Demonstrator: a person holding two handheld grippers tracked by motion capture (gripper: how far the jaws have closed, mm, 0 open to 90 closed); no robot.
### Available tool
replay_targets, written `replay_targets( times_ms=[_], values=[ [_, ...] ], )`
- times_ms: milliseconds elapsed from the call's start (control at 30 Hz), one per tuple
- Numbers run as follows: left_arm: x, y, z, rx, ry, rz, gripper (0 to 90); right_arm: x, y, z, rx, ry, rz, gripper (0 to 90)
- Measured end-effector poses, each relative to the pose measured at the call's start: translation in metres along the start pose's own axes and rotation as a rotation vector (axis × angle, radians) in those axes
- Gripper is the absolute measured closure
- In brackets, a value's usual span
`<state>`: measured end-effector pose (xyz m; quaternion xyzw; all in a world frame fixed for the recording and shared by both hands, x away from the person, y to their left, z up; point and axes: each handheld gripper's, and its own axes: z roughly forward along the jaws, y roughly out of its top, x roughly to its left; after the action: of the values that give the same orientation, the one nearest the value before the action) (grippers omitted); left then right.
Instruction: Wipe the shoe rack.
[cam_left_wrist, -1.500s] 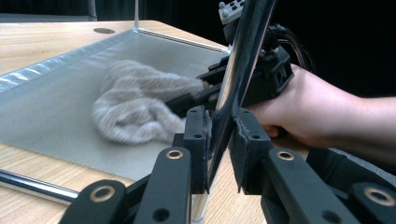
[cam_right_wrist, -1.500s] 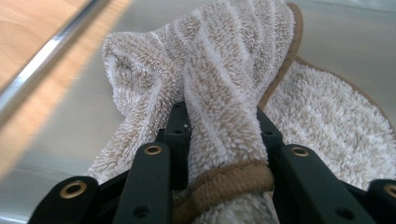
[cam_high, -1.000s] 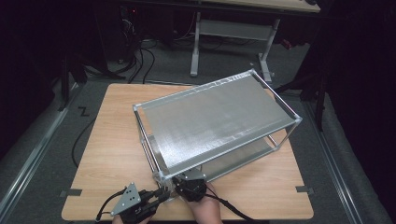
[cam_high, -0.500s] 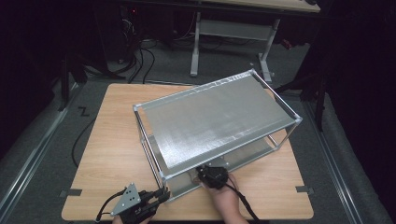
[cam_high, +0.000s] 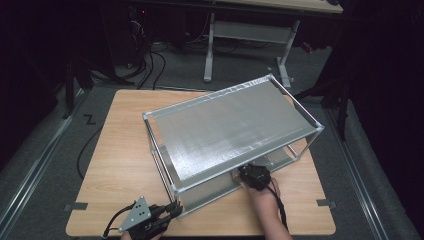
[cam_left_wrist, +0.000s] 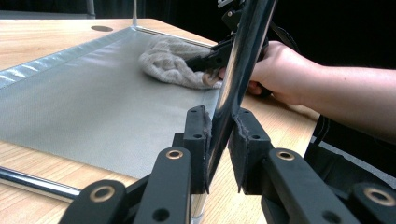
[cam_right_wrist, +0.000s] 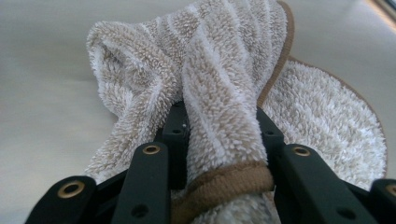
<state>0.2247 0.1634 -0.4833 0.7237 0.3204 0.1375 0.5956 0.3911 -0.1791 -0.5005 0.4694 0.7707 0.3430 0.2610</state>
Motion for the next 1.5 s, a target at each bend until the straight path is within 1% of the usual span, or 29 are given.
replay_targets(
  times_ms=[100, 133, 167, 200, 233, 267, 300, 333, 367, 400, 433, 467, 500, 533, 567, 667, 733, 800, 833, 867, 933, 1000, 1033, 1100, 1133, 1233, 1300, 1400, 1500],
  values=[
    [0.000, 0.000, 0.000, 0.001, -0.002, 0.000, 76.8, -0.017, -0.001, 0.001, 0.002, -0.024, 0.012, 66.4],
    [0.000, 0.000, 0.000, 0.001, -0.002, 0.000, 76.8, -0.021, -0.001, 0.001, 0.007, -0.037, 0.027, 66.4],
    [0.000, 0.000, 0.000, 0.002, -0.002, 0.000, 76.8, -0.032, -0.001, 0.001, 0.007, -0.057, 0.037, 66.4],
    [0.000, 0.000, 0.000, 0.002, -0.002, 0.000, 76.8, -0.032, -0.001, 0.001, 0.007, -0.057, 0.037, 66.4],
    [0.000, 0.000, 0.000, 0.002, -0.002, 0.003, 76.8, -0.037, -0.002, 0.002, 0.006, -0.062, 0.037, 66.4],
    [-0.001, 0.000, 0.000, 0.003, -0.003, 0.002, 76.8, -0.049, -0.002, 0.002, 0.009, -0.086, 0.049, 66.4],
    [-0.001, 0.000, 0.000, 0.003, -0.003, 0.002, 76.8, -0.049, -0.002, 0.002, 0.009, -0.086, 0.049, 66.4],
    [-0.001, 0.000, 0.000, 0.002, -0.003, 0.002, 76.8, -0.053, -0.002, 0.003, 0.010, -0.094, 0.057, 66.4],
    [-0.001, 0.000, 0.000, 0.003, -0.004, 0.003, 76.8, -0.065, -0.003, 0.003, 0.017, -0.121, 0.068, 66.4],
    [-0.001, 0.000, 0.000, 0.002, -0.003, 0.002, 76.8, -0.065, -0.003, 0.003, 0.017, -0.121, 0.068, 66.4],
    [-0.001, 0.000, 0.000, 0.002, -0.004, 0.001, 76.8, -0.074, -0.003, 0.003, 0.021, -0.129, 0.088, 66.5],
    [-0.001, 0.000, 0.000, 0.001, -0.005, 0.001, 76.8, -0.074, -0.003, 0.003, 0.021, -0.129, 0.088, 66.5],
    [-0.001, 0.000, 0.000, 0.002, -0.005, 0.002, 76.8, -0.079, -0.004, 0.004, 0.018, -0.145, 0.084, 66.4],
    [-0.001, 0.000, 0.000, 0.001, -0.005, 0.003, 76.8, -0.082, -0.004, 0.004, 0.023, -0.148, 0.103, 66.5],
    [-0.001, 0.000, -0.001, 0.002, -0.005, 0.004, 76.8, -0.087, -0.004, 0.004, 0.018, -0.159, 0.095, 66.5],
    [-0.002, -0.001, -0.001, 0.004, -0.010, -0.001, 76.8, -0.098, -0.004, 0.004, 0.028, -0.183, 0.117, 66.5],
    [-0.002, -0.001, -0.001, 0.002, -0.009, -0.006, 76.8, -0.105, -0.004, 0.005, 0.022, -0.199, 0.108, 66.5],
    [-0.003, -0.001, -0.001, -0.001, -0.009, -0.010, 76.8, -0.111, -0.005, 0.004, 0.025, -0.219, 0.120, 66.5],
    [-0.001, -0.001, -0.002, 0.003, -0.005, 0.006, 76.8, -0.114, -0.005, 0.004, 0.027, -0.222, 0.128, 66.5],
    [-0.002, -0.001, -0.002, 0.003, -0.005, 0.006, 76.8, -0.117, -0.006, 0.003, 0.031, -0.228, 0.156, 66.5],
    [-0.002, -0.001, -0.001, 0.004, -0.005, 0.005, 76.8, -0.124, -0.007, 0.002, 0.032, -0.222, 0.185, 66.6],
    [-0.002, -0.001, -0.001, 0.002, -0.004, 0.008, 76.8, -0.124, -0.007, 0.002, 0.034, -0.225, 0.185, 66.7],
    [-0.002, -0.001, 0.000, 0.001, -0.008, 0.004, 76.8, -0.123, -0.007, 0.001, 0.033, -0.232, 0.172, 67.2],
    [-0.001, -0.001, 0.000, 0.002, -0.015, -0.008, 76.6, -0.118, -0.007, 0.001, 0.033, -0.240, 0.176, 67.9],
    [-0.001, -0.002, 0.000, 0.002, -0.019, -0.014, 76.5, -0.116, -0.007, 0.001, 0.032, -0.235, 0.164, 68.1],
    [0.000, -0.002, 0.001, 0.003, -0.020, -0.012, 76.5, -0.110, -0.007, 0.000, 0.027, -0.211, 0.171, 68.2],
    [-0.001, -0.002, 0.001, 0.003, -0.021, -0.014, 76.5, -0.099, -0.007, 0.000, 0.024, -0.186, 0.134, 68.2],
    [-0.001, -0.002, 0.002, 0.004, -0.020, -0.012, 76.5, -0.079, -0.007, -0.002, 0.017, -0.147, 0.127, 68.3],
    [0.000, -0.001, 0.002, 0.006, -0.021, -0.011, 76.5, -0.058, -0.007, -0.005, 0.010, -0.113, 0.082, 68.3]
  ],
)
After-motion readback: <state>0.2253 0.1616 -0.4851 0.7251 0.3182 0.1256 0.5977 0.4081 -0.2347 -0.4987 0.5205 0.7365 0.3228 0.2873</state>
